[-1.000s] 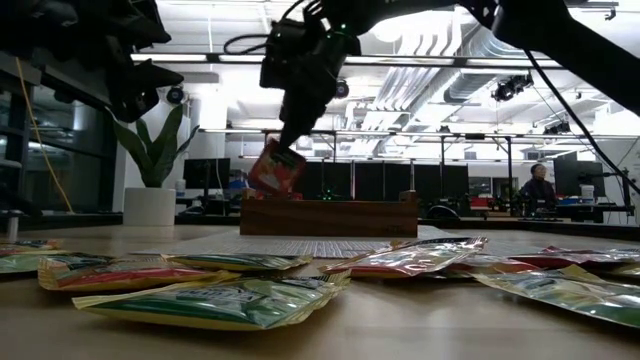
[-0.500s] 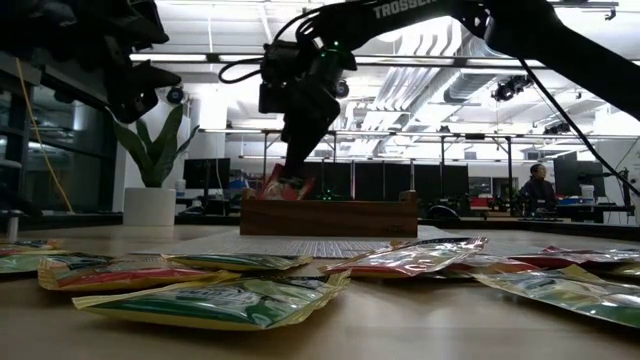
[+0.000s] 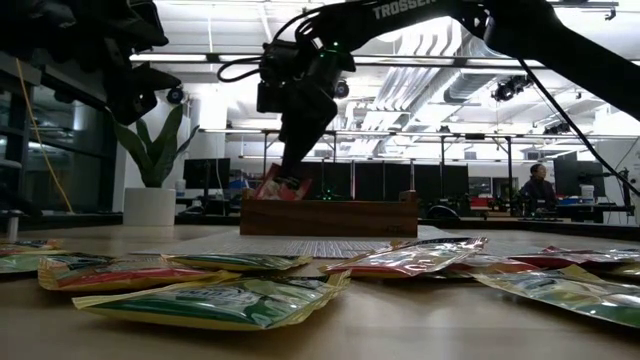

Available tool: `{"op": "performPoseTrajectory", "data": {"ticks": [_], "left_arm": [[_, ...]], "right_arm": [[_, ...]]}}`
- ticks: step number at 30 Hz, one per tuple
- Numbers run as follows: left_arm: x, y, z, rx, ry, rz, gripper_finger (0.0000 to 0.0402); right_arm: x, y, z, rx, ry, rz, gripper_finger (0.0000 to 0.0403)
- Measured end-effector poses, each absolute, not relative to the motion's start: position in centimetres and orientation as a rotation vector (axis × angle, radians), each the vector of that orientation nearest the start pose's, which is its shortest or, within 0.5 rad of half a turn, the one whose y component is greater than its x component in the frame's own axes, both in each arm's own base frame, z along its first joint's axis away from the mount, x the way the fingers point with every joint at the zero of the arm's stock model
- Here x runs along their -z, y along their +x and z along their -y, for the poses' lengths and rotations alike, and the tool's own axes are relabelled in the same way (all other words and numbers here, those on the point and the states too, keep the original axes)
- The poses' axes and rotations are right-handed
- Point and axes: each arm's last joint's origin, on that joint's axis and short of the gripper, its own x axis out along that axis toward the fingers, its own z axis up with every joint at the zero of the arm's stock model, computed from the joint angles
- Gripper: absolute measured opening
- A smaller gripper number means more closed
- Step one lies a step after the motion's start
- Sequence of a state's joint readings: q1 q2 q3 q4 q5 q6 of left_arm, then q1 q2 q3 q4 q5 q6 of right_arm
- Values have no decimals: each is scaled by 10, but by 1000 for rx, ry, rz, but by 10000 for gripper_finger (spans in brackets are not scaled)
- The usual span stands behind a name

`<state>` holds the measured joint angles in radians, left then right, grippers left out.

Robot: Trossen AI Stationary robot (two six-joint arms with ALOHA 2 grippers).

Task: Pick & Place Tea
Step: Put the red tea bag into the left section of the wooden organizer

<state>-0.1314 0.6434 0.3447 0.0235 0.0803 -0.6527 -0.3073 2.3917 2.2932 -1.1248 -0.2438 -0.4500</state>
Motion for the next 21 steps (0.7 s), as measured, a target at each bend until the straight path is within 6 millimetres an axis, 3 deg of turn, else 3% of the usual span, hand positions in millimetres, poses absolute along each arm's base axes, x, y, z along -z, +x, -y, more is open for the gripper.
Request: {"op": "performPoseTrajectory", "data": {"ticks": [4,15,21], "left_arm": [[-221,152,22,111,-646,-335,205],[-221,152,22,111,-646,-335,205],[-221,152,22,111,-646,-335,205]], "right_arm": [[-229,474,143,-211,-62,-1153,20],[-230,476,145,-166,-50,-1143,164],[-231,481,148,-99,-58,-1108,202]]}}
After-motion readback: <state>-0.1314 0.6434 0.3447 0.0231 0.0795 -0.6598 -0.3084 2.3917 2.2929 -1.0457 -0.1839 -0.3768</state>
